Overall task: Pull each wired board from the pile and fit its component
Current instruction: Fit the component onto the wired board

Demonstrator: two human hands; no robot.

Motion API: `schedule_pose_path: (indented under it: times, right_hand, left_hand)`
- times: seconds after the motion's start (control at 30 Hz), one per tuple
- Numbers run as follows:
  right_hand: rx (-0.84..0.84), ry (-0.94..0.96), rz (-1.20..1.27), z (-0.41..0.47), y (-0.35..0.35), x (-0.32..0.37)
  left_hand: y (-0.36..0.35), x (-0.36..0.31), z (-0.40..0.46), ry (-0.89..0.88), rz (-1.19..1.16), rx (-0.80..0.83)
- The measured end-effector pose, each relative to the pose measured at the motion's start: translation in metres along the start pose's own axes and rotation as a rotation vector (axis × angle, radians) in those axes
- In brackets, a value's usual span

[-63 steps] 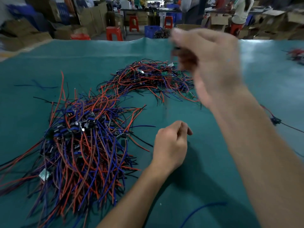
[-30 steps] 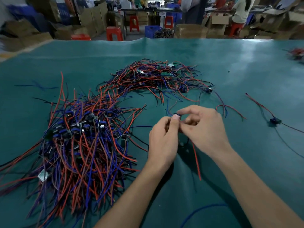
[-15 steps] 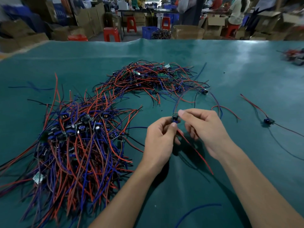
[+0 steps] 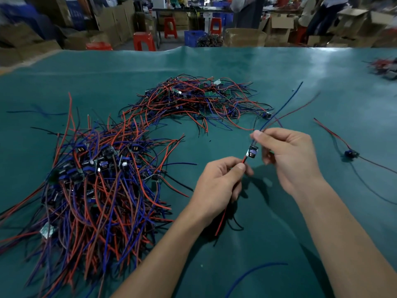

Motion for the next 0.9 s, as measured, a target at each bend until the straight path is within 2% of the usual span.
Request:
schedule_pose_path:
  times: [0.13,0.23,0.3,0.37,0.4,0.43,0.5,0.57,0.67,0.73,0.8,0.9]
  right_hand:
    - [-0.207,0.089,-0.051,0.013,0.022,0.000]
    - [-0.358,-0.016,0.139,0.020,0.037,0.003]
    - [-0.300,-0.217,0.296,0.018,0.035,0.006]
    - [-0.071,-0.397,0.214,0.009,0.023,0.005]
    - [0.069,-0.424,0.124,0.003,0.013,0.003]
    - [0.187,-0.401,0.032,-0.003,0.003,0.000]
    - [0.281,-0.235,-0.078,-0.013,-0.014,-0.005]
    - [0.235,-0.048,-0.104,-0.015,-0.019,-0.005]
    - [0.075,0.213,-0.104,-0.009,-0.009,0.013]
    - [0.003,0.326,-0.037,-0.005,-0.008,0.036]
    - [0.016,0.403,-0.001,-0.007,-0.025,0.062]
    - [0.180,0.428,0.065,-0.013,-0.071,0.094]
  left_hand:
    - [0.001,0.000,0.000,0.002,0.004,0.042]
    - [0.001,0.000,0.000,0.002,-0.007,-0.010]
    - [0.002,0.001,0.001,0.001,-0.024,-0.102]
    - [0.002,0.001,0.003,-0.007,-0.039,-0.162]
    - [0.001,0.001,0.003,-0.016,-0.039,-0.170]
    - [0.001,0.001,0.003,-0.022,-0.026,-0.165]
    - [0.000,0.002,0.003,-0.020,0.030,-0.138]
    - [0.000,0.004,0.004,-0.007,0.084,-0.107]
    - [-0.004,0.004,0.004,-0.035,0.155,-0.056]
    - [-0.005,0.004,0.003,-0.072,0.213,-0.055]
    - [-0.005,0.003,0.003,-0.100,0.245,-0.077]
    - [-0.003,0.006,0.004,-0.098,0.270,-0.151]
Point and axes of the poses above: each hand's wrist, its own z-axis towards the middle knuckle, its own y-axis out of the back of the hand, x = y × z, the point moved 1 cm from there along z, towards the middle knuckle, and after that the axes turned 7 degrees about z, right-handed, at the moved point
